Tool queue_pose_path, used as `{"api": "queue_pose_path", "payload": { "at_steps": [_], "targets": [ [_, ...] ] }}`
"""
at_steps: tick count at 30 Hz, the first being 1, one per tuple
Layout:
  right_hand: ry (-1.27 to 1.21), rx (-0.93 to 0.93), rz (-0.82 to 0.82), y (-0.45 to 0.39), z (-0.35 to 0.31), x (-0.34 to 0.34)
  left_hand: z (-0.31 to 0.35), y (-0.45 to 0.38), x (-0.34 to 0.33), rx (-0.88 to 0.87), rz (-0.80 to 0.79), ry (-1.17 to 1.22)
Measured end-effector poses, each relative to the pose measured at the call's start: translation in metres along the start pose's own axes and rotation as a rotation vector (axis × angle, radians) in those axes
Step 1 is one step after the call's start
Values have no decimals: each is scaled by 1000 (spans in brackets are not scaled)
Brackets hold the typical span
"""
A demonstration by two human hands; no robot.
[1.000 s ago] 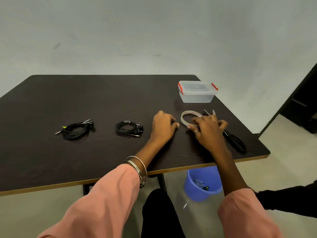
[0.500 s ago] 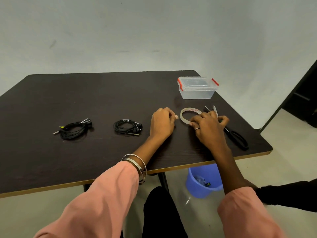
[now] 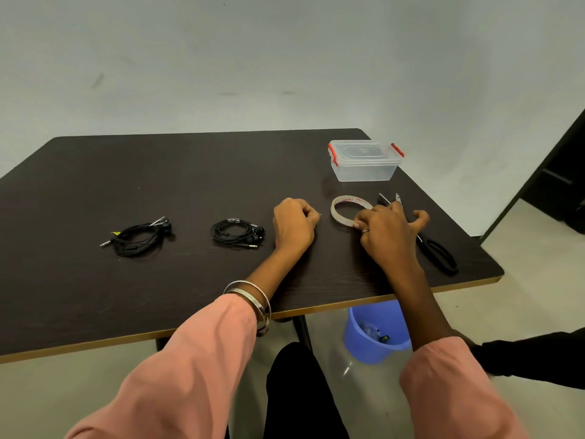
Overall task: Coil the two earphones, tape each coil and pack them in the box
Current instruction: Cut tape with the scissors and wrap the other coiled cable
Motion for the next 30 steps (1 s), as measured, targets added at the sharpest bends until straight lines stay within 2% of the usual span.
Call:
{"api": "queue_pose_path", "payload": {
  "at_steps": [6,9,15,18,20,22,25,30],
  "targets": [
    [24,-72,-58,-4,7,-1,-11,-4,13,118,138,95],
    [29,-75,-93,-8,12,-5,-15,-7,14,146,146,108],
    [-167,13,-161,-12,19,-13,-9,-6,12,45,116,51],
    [-398,-108,-63,-8,43,6,-8,-4,12,25,109,44],
    [-401,-258,-28,-1,71,21,-6,-3,12,13,103,41],
    [-267,-346,-141,9,89,22,-3,-2,13,-7,101,32],
    [-121,-348,-353,30,90,11,0,0,11,-29,84,16],
    [-62,-368,-451,38,86,1,1,2,11,-34,77,4]
  ]
}}
Point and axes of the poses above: each hand's wrist, its own y-axis away from the middle knuckle, its own x-axis out of the back of the hand, z = x × y, the point moved 10 cm from there along -y, towards the middle knuckle, and after that the axes turned 15 degrees about y, right-handed, at the moved point
